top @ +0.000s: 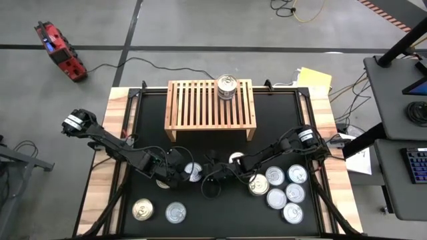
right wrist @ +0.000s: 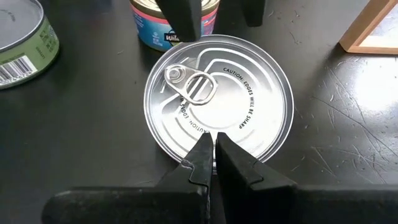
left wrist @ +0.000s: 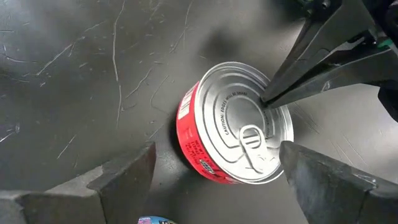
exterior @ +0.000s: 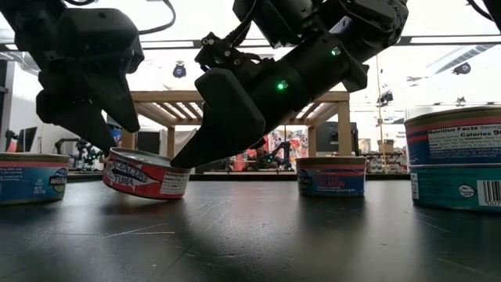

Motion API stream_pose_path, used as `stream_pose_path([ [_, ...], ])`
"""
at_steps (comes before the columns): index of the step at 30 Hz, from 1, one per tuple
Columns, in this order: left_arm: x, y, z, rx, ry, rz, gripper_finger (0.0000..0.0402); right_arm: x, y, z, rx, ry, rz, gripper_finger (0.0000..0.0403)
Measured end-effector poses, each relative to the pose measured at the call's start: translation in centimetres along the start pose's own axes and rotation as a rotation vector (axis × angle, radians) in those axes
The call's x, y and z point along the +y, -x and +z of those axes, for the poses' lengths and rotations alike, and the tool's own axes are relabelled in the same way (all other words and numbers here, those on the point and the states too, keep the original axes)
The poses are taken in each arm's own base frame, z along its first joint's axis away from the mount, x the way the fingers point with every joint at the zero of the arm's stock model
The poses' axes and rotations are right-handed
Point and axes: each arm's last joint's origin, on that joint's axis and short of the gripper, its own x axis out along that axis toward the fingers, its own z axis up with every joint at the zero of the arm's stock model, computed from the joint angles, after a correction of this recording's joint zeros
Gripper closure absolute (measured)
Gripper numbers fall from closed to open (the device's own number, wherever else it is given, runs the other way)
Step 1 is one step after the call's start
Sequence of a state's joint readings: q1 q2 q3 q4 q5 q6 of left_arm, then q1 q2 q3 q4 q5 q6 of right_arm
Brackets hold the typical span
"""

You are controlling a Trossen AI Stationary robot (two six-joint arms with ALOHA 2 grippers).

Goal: Stack canned seafood by type on shelf
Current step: Put the red tuna can on the shelf

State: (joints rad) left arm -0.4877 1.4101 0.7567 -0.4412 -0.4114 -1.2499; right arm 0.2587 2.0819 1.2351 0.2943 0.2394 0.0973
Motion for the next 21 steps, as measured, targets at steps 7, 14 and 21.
stream_pose_path([
  [7, -0.1, 0.1, -0.2, 0.003, -0.007, -0.009, 0.0074, 0.2, 0.1, -0.3, 0.007, -0.009, -0.018, 0.039],
  [14, -0.5, -0.5, -0.5, -0.001, -0.005, -0.025, 0.0074, 0.2, 0.1, -0.4, 0.008, -0.03, -0.028, 0.039],
  [21, -0.5, -2.0, -1.3, 0.016, -0.022, 0.025, 0.0074, 0.2, 0.1, -0.6, 0.018, -0.049, -0.047, 0.039],
])
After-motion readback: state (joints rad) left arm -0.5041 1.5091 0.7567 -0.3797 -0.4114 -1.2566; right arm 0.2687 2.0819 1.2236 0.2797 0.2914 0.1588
